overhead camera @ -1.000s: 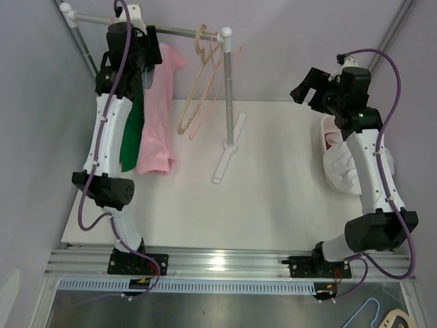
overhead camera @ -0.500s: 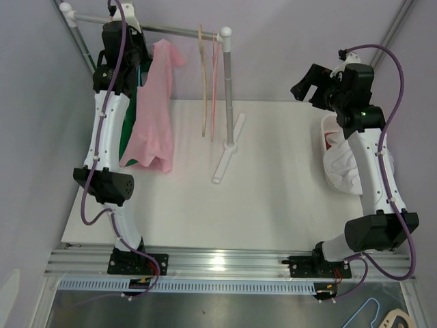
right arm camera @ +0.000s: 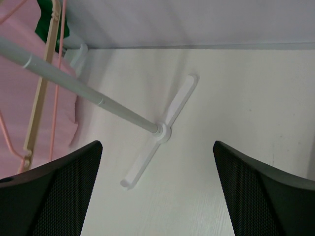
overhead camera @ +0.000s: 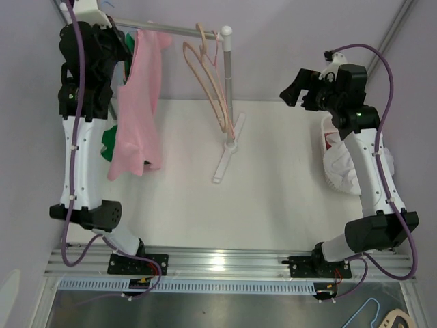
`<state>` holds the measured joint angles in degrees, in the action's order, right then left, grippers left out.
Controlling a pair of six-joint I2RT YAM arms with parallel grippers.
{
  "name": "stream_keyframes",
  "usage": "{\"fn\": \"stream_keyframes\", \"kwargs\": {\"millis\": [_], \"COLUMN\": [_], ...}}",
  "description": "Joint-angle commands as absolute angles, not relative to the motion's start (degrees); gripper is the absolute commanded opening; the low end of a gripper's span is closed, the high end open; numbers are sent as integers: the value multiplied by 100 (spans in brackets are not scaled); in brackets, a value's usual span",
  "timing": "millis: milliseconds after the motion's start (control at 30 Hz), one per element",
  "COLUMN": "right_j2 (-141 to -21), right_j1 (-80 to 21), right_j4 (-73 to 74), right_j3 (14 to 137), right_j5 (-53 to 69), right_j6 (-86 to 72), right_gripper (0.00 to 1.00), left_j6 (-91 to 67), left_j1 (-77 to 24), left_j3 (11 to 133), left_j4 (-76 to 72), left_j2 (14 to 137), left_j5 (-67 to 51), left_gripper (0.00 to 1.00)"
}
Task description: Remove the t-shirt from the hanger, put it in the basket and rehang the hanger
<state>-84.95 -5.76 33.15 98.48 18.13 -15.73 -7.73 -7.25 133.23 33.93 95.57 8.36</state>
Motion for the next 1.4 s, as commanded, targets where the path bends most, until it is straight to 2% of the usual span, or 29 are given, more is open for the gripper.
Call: {"fn": "stream_keyframes", "kwargs": {"millis": [0,67,133,233,300,467,600,733,800,1167,1200,1233,1267,1367], "right_j2": [-8114,-7902,-7691,-7577,-7497,-7295,-7637,-8041,-8199,-9518,-9588,-9745,-9791,-9555], "right_j1": [-1140,-1905,-2353,-2802,-3443,-4692,-5596,-6143,-6449,-6530,-6530,-6530,-6530,-6705], "right_j4": [3200,3051,2892,2900,2866,2252,1821,1083,496,-826,-861,-844,-678,-563], "right_j3": [9827,9616,9502,9457,9343,8808,8517,8262,8131,8717,8762,8815,8937,8746], "right_j5": [2434,2181,2390,2837,2953,3190,2901,2515,1946,1652,1678,1748,1784,1767], "right_j6": [-881,-652,-676,-694,-607,-869,-958,-1020,-845,-721,-695,-668,-694,-800], "right_gripper": [100,99,99,100,100,100,99,99,100,100,91,54,1,0], "left_j6": [-993,-915,-888,-1089,-1299,-1573,-2082,-2206,-2372,-2707,-2690,-2672,-2602,-2286], "left_j1": [-983,-1351,-1572,-1924,-2143,-2434,-2592,-2847,-2900,-2997,-2997,-2997,-2988,-2953], "left_j3": [13053,12587,11836,11218,10769,10669,11082,11293,11329,10838,10611,10539,10408,10240], "left_j4": [3224,3296,3191,3094,3137,3436,4069,4227,4385,4308,4228,4158,4009,3527], "left_j2": [9089,8835,8579,8017,7701,7611,7796,7866,7875,7673,7603,7576,7550,7576], "left_j5": [1403,1983,2720,3346,3672,4674,4895,5159,5089,4852,4843,4834,4808,4703], "left_gripper": [1,1,1,1,1,1,1,1,1,1,1,1,1,1]}}
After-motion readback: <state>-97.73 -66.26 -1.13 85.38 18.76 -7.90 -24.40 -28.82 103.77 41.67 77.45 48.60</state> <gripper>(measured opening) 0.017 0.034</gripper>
